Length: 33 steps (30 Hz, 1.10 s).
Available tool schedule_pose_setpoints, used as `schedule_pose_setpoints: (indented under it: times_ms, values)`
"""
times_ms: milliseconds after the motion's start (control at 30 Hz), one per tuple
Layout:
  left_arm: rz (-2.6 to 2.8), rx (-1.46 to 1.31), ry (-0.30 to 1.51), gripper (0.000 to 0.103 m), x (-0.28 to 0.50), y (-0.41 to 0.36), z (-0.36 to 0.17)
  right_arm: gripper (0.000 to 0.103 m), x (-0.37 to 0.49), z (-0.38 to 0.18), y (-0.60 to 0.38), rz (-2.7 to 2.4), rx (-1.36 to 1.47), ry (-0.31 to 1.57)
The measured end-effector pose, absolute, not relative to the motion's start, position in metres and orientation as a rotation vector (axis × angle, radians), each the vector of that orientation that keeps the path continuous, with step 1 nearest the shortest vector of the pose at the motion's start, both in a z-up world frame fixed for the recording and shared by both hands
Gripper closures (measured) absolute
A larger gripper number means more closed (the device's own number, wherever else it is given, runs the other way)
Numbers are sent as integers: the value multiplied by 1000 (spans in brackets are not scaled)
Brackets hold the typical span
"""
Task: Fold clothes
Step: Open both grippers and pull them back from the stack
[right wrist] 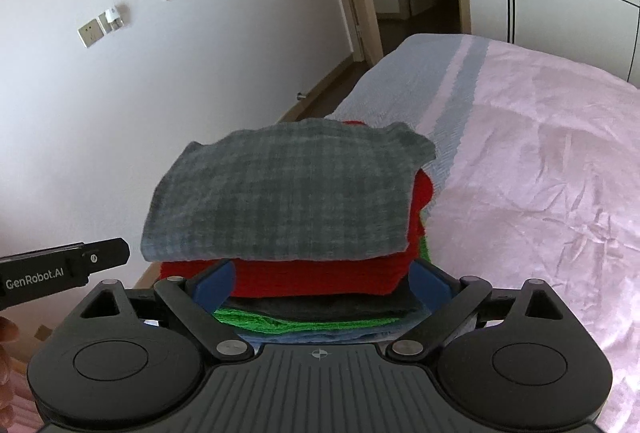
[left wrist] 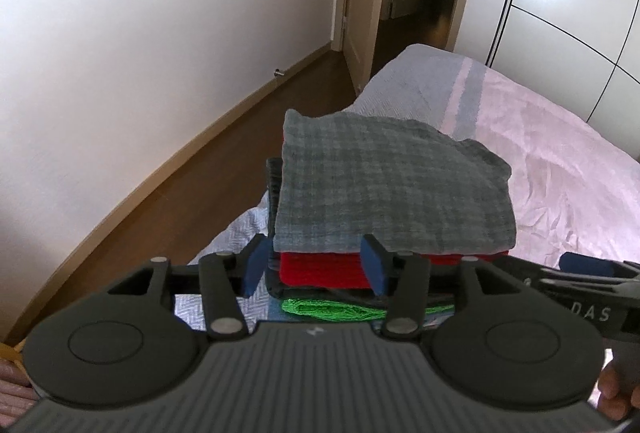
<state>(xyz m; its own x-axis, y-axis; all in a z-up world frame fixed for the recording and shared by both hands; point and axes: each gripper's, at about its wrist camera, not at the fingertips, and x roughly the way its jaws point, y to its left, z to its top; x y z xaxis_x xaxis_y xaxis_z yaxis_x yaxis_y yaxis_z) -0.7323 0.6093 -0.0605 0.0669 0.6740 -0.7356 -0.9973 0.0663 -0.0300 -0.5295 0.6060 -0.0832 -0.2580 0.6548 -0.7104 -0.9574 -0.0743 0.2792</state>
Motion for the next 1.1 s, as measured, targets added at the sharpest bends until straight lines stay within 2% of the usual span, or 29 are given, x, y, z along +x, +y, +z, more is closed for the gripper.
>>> schedule_pose_setpoints:
  times_ms: [133, 433, 533, 900, 1100]
  values:
    - [1413, -624, 654, 55, -727, 595, -51, 1, -526, -72, 596, 1643, -485, 844]
    - [1444, -586, 653, 45, -722, 561, -32, 1, -516, -50, 571, 1633, -505, 821]
    - [1466, -559, 651, 38, -720, 550, -24, 1, -517, -45, 561, 1641, -523, 777]
    - [1510, -526, 639, 36, -714, 513, -10, 1, -520, -31, 527, 1684, -536, 687]
    - [1534, -478, 626, 27, -706, 484, -5, 1, -516, -30, 504, 1702, -535, 677]
